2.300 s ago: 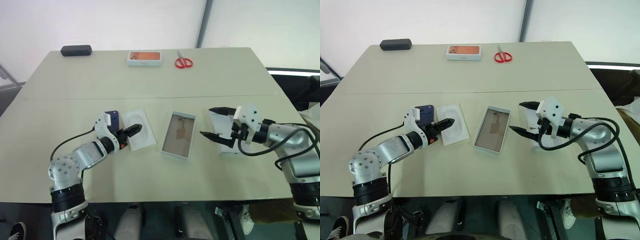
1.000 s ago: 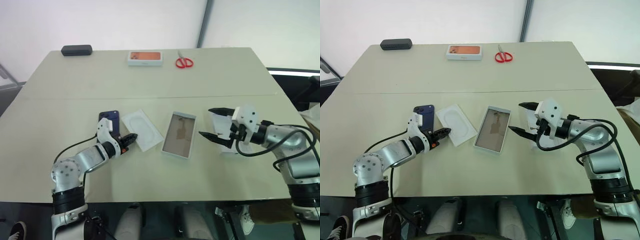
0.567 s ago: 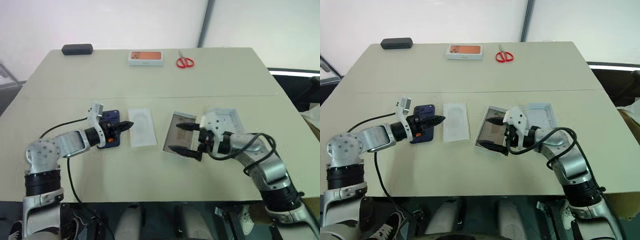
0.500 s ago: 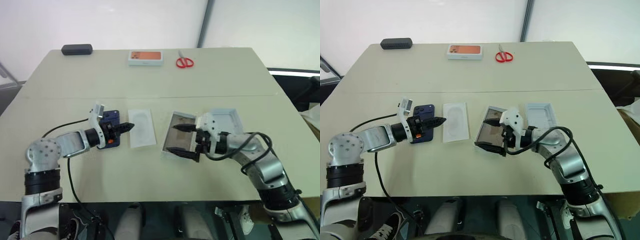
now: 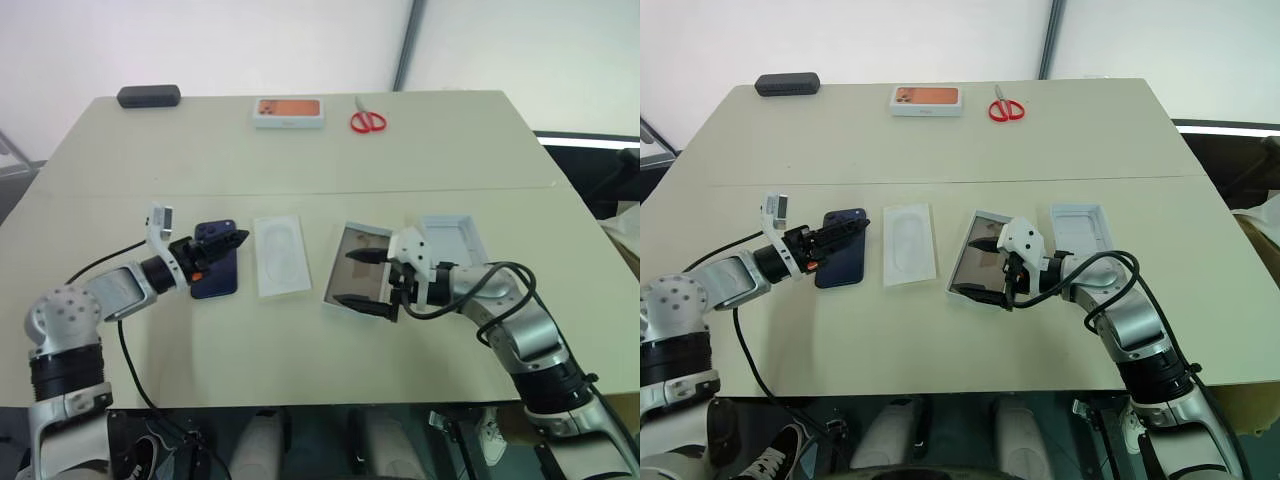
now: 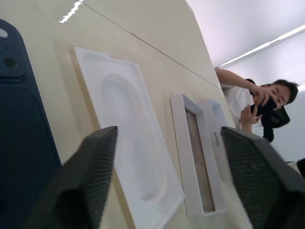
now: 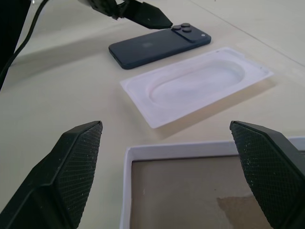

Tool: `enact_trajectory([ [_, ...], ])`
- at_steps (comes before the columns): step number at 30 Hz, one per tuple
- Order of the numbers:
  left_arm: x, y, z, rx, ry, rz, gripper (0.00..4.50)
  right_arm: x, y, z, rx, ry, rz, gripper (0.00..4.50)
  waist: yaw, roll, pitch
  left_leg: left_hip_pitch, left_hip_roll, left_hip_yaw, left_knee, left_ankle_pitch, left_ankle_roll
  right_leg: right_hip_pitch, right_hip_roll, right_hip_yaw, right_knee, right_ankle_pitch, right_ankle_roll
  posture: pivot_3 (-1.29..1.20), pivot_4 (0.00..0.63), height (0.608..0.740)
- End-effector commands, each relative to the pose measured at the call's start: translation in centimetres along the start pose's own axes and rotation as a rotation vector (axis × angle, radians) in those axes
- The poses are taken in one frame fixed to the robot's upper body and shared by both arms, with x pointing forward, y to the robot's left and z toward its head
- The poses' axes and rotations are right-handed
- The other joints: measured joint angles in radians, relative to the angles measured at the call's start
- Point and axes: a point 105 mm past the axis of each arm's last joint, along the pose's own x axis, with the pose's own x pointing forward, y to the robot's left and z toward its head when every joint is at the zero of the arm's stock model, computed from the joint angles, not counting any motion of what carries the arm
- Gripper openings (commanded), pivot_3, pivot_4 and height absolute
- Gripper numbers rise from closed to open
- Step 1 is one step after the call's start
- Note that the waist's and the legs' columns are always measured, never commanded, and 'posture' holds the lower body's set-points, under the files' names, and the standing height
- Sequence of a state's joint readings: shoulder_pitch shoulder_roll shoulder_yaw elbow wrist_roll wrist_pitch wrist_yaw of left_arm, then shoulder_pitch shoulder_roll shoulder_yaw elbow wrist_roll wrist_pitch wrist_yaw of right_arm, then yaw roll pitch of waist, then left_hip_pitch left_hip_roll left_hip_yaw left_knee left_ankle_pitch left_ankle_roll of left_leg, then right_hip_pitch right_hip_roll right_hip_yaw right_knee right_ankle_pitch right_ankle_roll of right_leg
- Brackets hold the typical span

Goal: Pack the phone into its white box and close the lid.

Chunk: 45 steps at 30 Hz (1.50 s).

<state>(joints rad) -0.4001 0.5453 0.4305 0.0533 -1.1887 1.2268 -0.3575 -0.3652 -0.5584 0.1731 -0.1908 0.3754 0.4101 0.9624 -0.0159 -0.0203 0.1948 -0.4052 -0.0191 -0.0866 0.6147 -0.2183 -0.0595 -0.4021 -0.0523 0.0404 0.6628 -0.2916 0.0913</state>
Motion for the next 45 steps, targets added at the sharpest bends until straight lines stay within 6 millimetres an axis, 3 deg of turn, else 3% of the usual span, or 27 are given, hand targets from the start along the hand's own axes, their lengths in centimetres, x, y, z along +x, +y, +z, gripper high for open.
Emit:
enact_trajectory([
  [1,-0.3,0.0,-0.3,0.015,0.011,0.026,3.76,-0.3,-0.6,1.3,-0.049,-0.044,-0.016,4.5,0.0,0.0,0.0,0.0,0.0,0.0,0.0,0.0,0.0,0.0,0.0,0.0,0.0,0.0,0.0,0.0,0.15,0.74],
  [6,0.5,0.4,-0.9,0.009,-0.002,0.055,3.76,-0.2,-0.8,1.4,-0.062,-0.048,-0.02,4.5,0.001,0.0,0.0,0.0,0.0,0.0,0.001,0.0,-0.001,0.001,0.0,0.0,0.0,0.001,0.0,0.0,0.15,0.74],
  [15,1.8,0.8,-4.6,-0.044,0.032,0.087,3.76,-0.5,-1.0,1.2,-0.078,-0.041,-0.036,4.5,0.001,0.0,0.0,0.0,0.0,0.001,0.001,0.0,-0.001,0.001,0.001,0.0,0.0,0.002,0.001,0.0,0.15,0.74],
  [25,2.6,0.9,-6.1,-0.139,0.014,0.09,3.76,-0.4,-1.2,1.5,-0.087,-0.05,-0.043,4.5,0.002,0.0,0.0,0.003,-0.001,0.001,0.002,0.001,-0.001,0.004,0.001,0.0,0.0,0.002,0.001,0.0,0.15,0.74],
  [28,2.7,1.2,-6.2,-0.163,0.002,0.104,2.89,-0.5,-1.2,1.5,-0.088,-0.051,-0.047,4.5,0.002,0.0,0.0,0.003,-0.001,0.001,0.002,0.001,-0.001,0.004,0.001,0.0,0.0,0.002,0.001,0.0,0.15,0.74],
  [33,2.6,1.4,-6.2,-0.182,-0.001,0.115,0.34,-0.5,-1.2,1.5,-0.09,-0.048,-0.052,4.5,0.004,0.001,-0.001,0.003,-0.001,0.001,0.002,0.001,-0.001,0.005,0.001,0.0,0.0,0.002,0.001,0.0,0.15,0.74],
  [34,2.6,1.4,-6.2,-0.184,-0.003,0.116,0.05,-0.5,-1.2,1.5,-0.09,-0.048,-0.052,4.5,0.004,0.001,-0.001,0.005,-0.001,0.0,0.002,0.001,-0.001,0.007,0.001,0.0,0.0,0.002,0.001,0.0,0.15,0.74],
  [37,2.5,1.3,-6.1,-0.187,-0.008,0.114,0.05,-0.6,-1.2,1.5,-0.089,-0.047,-0.055,4.5,0.003,0.001,-0.001,0.012,-0.002,0.001,0.0,0.0,-0.001,0.013,0.002,0.0,-0.001,0.001,0.001,0.0,0.15,0.74],
  [45,2.4,0.5,-4.9,-0.198,-0.03,0.075,0.05,-0.5,-0.9,1.4,-0.056,-0.056,-0.047,4.5,0.003,0.0,-0.001,0.012,-0.001,0.001,0.0,0.0,-0.001,0.013,0.002,0.0,-0.001,0.001,0.001,0.0,0.15,0.74],
])
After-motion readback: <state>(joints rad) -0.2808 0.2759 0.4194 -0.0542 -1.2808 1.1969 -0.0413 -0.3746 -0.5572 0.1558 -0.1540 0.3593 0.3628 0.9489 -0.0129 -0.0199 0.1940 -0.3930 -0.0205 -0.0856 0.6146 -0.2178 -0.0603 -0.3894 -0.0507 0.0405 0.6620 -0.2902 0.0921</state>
